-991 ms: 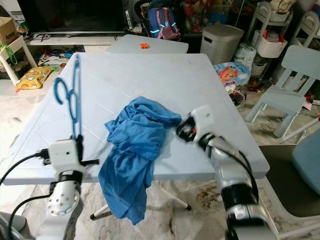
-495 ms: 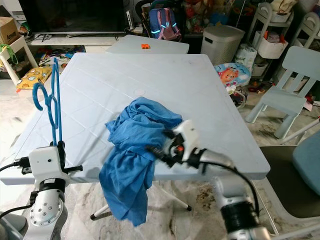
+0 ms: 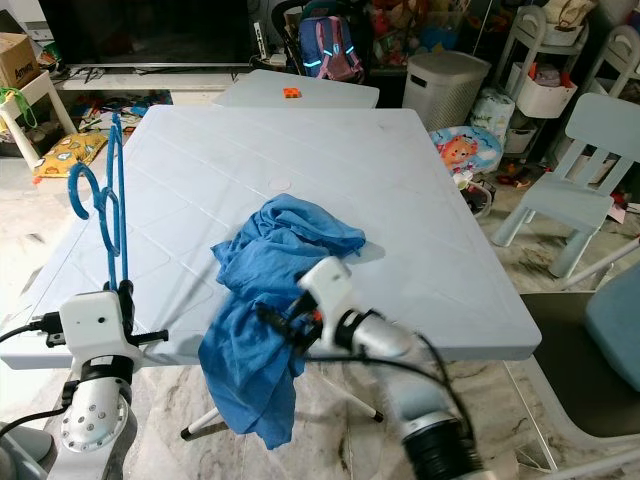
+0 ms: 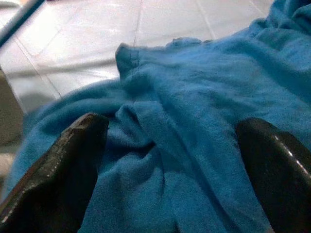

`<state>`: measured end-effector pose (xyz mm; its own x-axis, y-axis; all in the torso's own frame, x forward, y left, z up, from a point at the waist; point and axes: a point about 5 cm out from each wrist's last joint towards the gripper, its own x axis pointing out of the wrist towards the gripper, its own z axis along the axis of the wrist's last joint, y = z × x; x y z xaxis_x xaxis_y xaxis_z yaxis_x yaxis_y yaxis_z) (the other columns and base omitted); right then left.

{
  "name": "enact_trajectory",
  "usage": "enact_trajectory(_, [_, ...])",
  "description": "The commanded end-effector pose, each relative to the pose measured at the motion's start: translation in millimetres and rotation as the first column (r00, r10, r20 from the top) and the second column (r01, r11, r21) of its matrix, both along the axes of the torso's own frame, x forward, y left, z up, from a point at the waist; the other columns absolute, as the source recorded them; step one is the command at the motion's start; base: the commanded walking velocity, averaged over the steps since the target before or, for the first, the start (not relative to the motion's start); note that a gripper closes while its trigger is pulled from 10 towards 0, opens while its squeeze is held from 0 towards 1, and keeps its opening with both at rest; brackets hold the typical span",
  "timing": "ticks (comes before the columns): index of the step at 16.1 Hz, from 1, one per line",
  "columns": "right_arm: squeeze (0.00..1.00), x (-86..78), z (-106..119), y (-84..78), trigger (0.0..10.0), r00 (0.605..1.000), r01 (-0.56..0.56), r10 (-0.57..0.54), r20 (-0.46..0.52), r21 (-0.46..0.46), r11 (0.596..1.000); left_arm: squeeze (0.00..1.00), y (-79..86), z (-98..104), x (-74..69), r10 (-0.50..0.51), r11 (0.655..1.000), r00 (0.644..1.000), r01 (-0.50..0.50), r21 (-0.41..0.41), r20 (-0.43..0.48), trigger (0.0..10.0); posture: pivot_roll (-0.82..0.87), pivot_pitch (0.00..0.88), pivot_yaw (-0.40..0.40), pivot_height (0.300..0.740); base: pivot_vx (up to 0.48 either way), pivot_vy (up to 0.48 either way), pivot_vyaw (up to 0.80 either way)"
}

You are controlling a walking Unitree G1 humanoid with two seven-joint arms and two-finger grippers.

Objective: Hang hanger

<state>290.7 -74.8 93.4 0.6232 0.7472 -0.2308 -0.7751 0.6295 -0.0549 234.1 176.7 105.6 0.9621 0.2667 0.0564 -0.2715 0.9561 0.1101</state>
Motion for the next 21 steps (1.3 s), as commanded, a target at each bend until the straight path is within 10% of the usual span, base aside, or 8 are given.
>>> enact_trajectory(1, [0.00, -1.0, -8.1, 0.8, 10.0, 1.000, 0.017, -0.017, 0.008, -0.063, 0.998, 0.00, -1.5, 2.8, 1.3, -0.009, 1.000, 1.000, 0.009, 0.004, 0.007, 10.0, 0.05, 0.000, -0.008, 0.740, 0.000, 0.000, 0.00])
enact_trajectory(5, [0.00, 0.8, -29.4, -0.8, 9.7, 0.997, 0.080, -0.077, 0.020, -0.253, 0.964, 0.00, -2.8, 1.9, 2.1, -0.008, 1.000, 1.000, 0.008, -0.003, 0.006, 10.0, 0.05, 0.000, -0.016, 0.740, 0.000, 0.000, 0.00])
enact_trajectory(6, [0.00, 3.7, -30.2, -1.4, 0.0, 0.995, 0.100, -0.092, 0.042, -0.272, 0.957, 0.00, -3.3, 2.0, 2.8, -0.010, 1.000, 1.000, 0.010, -0.005, 0.007, 10.0, 0.05, 0.000, -0.015, 0.740, 0.000, 0.000, 0.00])
enact_trajectory(21, [0.00, 28.9, -26.0, -6.7, 0.0, 0.966, 0.255, -0.260, 0.001, -0.209, 0.944, 0.00, -12.4, 5.2, 3.7, -0.014, 0.999, 0.999, 0.015, -0.032, 0.030, 10.0, 0.05, 0.000, -0.038, 0.740, 0.000, 0.000, 0.00])
